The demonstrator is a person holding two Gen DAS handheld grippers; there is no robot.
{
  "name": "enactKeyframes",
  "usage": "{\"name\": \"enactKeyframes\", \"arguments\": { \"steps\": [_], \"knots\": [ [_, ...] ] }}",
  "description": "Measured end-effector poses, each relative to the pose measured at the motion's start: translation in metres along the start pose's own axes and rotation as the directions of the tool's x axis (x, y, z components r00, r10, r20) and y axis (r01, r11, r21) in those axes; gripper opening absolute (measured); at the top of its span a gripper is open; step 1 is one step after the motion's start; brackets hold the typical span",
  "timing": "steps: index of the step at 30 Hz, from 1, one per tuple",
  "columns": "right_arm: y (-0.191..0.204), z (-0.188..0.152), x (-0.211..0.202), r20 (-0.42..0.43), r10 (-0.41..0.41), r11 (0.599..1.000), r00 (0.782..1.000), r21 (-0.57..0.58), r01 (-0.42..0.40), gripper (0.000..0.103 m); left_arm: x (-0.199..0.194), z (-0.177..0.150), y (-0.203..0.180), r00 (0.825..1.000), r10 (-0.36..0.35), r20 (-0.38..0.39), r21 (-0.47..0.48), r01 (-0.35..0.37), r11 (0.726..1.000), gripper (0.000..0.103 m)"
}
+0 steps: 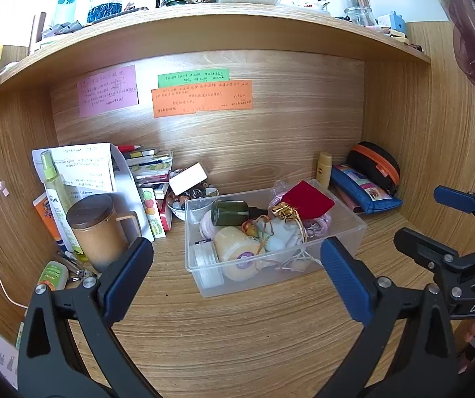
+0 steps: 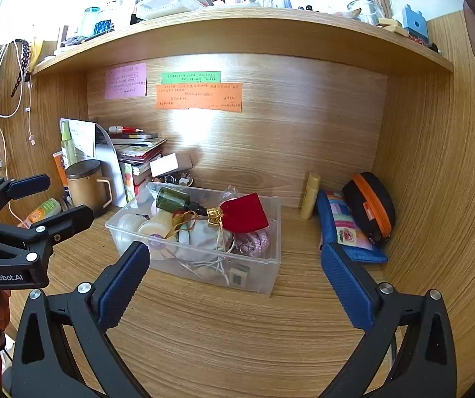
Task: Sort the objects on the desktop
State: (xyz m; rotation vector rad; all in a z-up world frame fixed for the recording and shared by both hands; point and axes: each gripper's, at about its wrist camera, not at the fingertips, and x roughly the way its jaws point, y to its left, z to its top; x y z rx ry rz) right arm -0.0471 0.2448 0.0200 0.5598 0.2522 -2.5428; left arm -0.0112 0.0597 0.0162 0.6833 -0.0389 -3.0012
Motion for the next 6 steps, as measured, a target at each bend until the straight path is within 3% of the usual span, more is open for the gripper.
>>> {"name": "enactKeyframes", "arguments": {
  "steps": [6],
  "knots": [
    [-0.0001, -0.0025, 0.0005, -0.001, 0.005, 1.000, 1.000, 0.003, -0.005, 0.103, -0.0020, -0.0018, -0.0003, 1.000, -0.015, 0.008, -0.010, 0.015, 1.000, 0.102]
  ]
}}
